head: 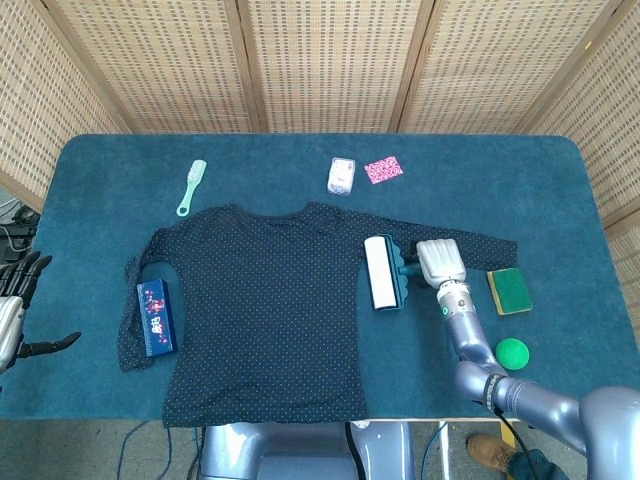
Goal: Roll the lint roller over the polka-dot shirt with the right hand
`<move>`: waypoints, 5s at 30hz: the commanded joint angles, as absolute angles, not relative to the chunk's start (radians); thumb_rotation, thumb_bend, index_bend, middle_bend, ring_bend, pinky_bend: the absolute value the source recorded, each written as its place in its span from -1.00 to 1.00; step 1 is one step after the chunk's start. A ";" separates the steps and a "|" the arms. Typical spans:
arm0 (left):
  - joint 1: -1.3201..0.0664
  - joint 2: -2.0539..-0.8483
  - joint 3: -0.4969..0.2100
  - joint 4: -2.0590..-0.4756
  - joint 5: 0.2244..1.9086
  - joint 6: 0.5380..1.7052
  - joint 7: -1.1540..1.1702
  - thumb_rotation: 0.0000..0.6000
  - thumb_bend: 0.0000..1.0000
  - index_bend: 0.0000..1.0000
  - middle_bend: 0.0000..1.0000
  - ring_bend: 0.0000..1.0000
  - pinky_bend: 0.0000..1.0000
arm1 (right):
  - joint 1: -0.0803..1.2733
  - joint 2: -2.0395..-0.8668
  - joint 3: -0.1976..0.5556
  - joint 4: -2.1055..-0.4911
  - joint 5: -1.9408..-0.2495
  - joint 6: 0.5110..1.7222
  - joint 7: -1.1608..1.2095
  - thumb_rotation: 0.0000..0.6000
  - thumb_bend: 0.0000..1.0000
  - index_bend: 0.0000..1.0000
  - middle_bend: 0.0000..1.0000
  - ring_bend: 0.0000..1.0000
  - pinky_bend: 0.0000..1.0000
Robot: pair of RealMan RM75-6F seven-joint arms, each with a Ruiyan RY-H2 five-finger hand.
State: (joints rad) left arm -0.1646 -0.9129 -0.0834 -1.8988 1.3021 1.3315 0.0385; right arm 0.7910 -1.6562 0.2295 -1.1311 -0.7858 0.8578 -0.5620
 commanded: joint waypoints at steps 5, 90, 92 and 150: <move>-0.169 -0.916 -0.085 -1.897 1.293 1.326 0.045 1.00 -1.00 -1.00 -1.00 -1.00 -1.00 | 0.802 -1.693 0.216 -1.073 -0.786 0.837 -0.558 1.00 -0.13 -0.19 1.00 1.00 1.00; -0.195 -0.871 -0.071 -1.843 1.368 1.265 -0.170 1.00 -1.00 -1.00 -1.00 -1.00 -1.00 | 1.131 -2.038 0.202 -1.326 -0.543 1.396 -1.543 1.00 0.76 0.41 1.00 1.00 1.00; -0.196 -0.871 -0.071 -1.842 1.366 1.264 -0.168 1.00 -1.00 -1.00 -1.00 -1.00 -1.00 | 1.137 -2.055 0.200 -1.329 -0.554 1.393 -1.556 1.00 0.76 0.41 1.00 1.00 1.00; -0.208 -0.876 -0.073 -1.850 1.346 1.252 -0.142 1.00 -1.00 -1.00 -1.00 -1.00 -1.00 | 1.031 -2.053 0.116 -1.228 -0.765 1.342 -1.748 1.00 0.76 0.39 1.00 1.00 1.00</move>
